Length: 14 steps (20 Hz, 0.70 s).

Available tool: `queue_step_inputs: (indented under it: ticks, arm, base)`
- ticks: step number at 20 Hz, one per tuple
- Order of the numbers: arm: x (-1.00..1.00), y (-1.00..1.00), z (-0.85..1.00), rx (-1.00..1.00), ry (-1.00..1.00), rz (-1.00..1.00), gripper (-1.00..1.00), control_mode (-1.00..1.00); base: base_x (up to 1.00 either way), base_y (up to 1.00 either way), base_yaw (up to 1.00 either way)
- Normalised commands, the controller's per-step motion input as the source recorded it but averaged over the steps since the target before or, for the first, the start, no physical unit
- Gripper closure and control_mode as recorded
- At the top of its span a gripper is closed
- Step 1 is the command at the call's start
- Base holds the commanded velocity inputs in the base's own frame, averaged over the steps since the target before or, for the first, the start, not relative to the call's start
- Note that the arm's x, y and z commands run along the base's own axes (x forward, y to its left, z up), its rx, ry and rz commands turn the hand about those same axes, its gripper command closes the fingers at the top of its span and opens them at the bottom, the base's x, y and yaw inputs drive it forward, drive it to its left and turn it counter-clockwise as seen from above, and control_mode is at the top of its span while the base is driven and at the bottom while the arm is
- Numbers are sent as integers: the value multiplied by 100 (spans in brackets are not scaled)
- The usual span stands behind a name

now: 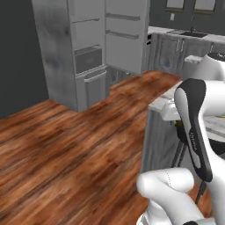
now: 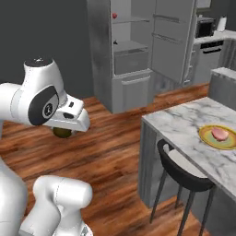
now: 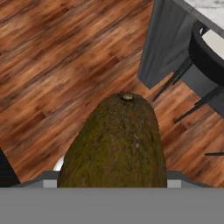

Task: Transport the steak and avocado to the fridge. Place the steak on the rack containing meat and place the avocado on the rack containing the vegetable, ensuring meats and vegetables are on different racks.

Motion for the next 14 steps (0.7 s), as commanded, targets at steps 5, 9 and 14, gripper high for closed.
queue_step_inputs:
  ticks: [5,9,14]
  arm:
    - [0,0,0,0,0,0,100,100]
    - [0,0,0,0,0,0,100,100]
    - [0,0,0,0,0,0,100,100]
  base:
    - [100,94,9]
    - [100,57,0]
    - [100,36,0]
